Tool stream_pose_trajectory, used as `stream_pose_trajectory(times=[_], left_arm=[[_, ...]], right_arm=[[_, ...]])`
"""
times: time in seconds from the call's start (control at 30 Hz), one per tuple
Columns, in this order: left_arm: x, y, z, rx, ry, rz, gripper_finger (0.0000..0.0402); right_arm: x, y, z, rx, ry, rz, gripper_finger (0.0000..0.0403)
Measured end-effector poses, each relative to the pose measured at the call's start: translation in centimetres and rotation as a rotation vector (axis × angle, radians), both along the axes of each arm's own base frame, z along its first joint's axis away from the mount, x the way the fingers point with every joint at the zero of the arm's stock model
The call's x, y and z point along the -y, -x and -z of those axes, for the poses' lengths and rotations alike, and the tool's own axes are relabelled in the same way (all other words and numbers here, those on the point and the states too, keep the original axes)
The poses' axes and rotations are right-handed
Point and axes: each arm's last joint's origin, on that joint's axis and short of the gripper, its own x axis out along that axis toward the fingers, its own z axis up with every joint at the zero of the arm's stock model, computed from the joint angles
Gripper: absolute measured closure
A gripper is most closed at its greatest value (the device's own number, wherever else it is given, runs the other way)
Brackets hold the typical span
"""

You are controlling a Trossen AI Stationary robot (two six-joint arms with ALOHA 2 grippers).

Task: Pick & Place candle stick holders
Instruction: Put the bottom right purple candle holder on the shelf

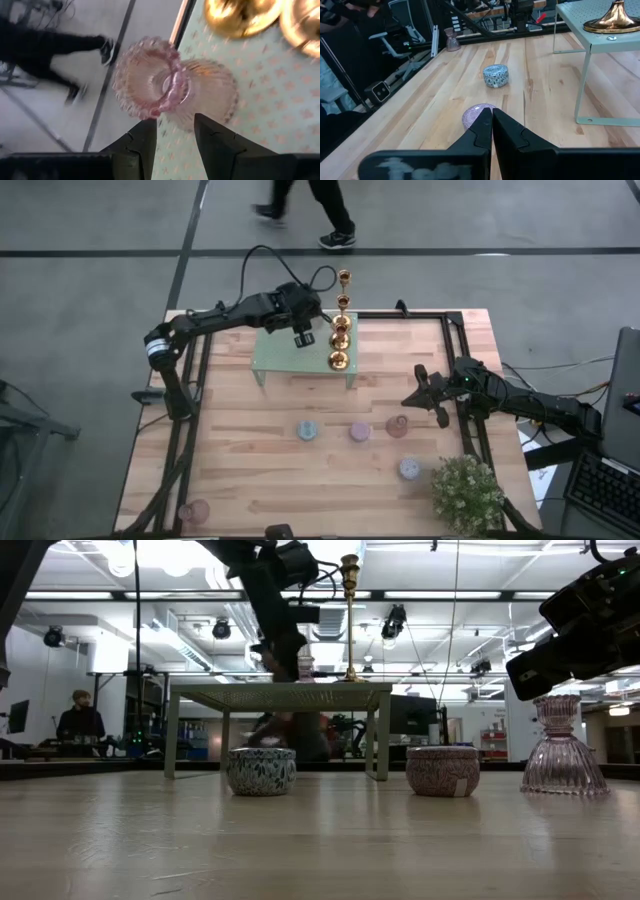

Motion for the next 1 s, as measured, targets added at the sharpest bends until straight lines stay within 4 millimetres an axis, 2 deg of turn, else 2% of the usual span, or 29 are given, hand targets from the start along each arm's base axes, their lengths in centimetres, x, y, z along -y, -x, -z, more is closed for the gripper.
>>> stream_pose_trajectory(times=[0.17, 0.47, 0.67, 0.83, 1.0], left_arm=[[0.10, -0.50, -0.29, 0.062, 0.015, 0.043, 0.0266], [0.05, -0.16, -0.12, 0.012, -0.018, -0.012, 0.0266], [-0.29, -0.44, -0.35, 0.052, -0.043, -0.015, 0.0266], [-0.23, -0.69, -0.47, 0.086, -0.024, 0.016, 0.0266], [-0.04, -0.22, -0.23, 0.069, 0.018, -0.026, 0.0267]], right_arm=[[0.00, 0.00, 0.00, 0.000, 0.000, 0.000, 0.0394], [0.00, 0.00, 0.00, 0.000, 0.000, 0.000, 0.0394], [0.00, 0.00, 0.00, 0.001, 0.003, 0.000, 0.0394], [0.00, 0.00, 0.00, 0.001, 0.003, -0.001, 0.0394], [0.00, 0.00, 0.00, 0.000, 0.000, 0.000, 0.0394]])
